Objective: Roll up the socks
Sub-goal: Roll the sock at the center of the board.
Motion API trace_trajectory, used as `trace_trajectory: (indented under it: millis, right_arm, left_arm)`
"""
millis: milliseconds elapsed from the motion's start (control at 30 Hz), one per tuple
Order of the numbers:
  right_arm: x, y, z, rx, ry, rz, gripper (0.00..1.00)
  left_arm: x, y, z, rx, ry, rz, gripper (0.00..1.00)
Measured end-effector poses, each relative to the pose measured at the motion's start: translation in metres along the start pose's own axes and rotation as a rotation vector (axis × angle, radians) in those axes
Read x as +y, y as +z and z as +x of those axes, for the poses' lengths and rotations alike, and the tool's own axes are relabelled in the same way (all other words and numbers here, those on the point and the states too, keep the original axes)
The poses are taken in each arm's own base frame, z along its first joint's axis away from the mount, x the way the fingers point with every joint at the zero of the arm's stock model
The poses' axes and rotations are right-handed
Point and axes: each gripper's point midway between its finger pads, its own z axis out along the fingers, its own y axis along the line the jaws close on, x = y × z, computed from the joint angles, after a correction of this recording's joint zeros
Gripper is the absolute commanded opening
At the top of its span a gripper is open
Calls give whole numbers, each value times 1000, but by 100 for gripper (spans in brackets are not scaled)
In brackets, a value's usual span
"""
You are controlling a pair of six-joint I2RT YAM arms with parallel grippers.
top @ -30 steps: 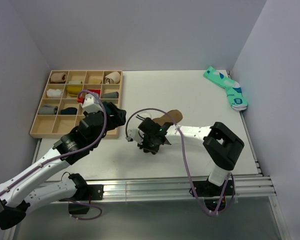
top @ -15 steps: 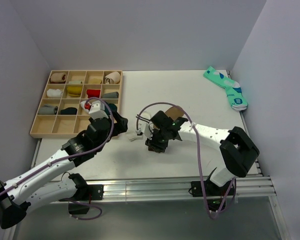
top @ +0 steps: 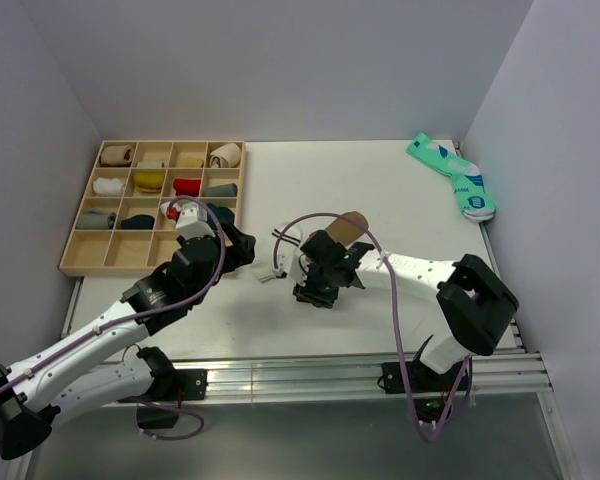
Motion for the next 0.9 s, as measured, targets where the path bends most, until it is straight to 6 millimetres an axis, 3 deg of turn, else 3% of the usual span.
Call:
trace_trajectory:
  millis: [633,900]
  right_arm:
    - [1,12,2,23,10,7,39]
    - [-1,20,5,38,13,5,38]
  left_arm:
    - [1,4,4,1,1,-1,82]
    - [5,11,16,23,16,-15,83]
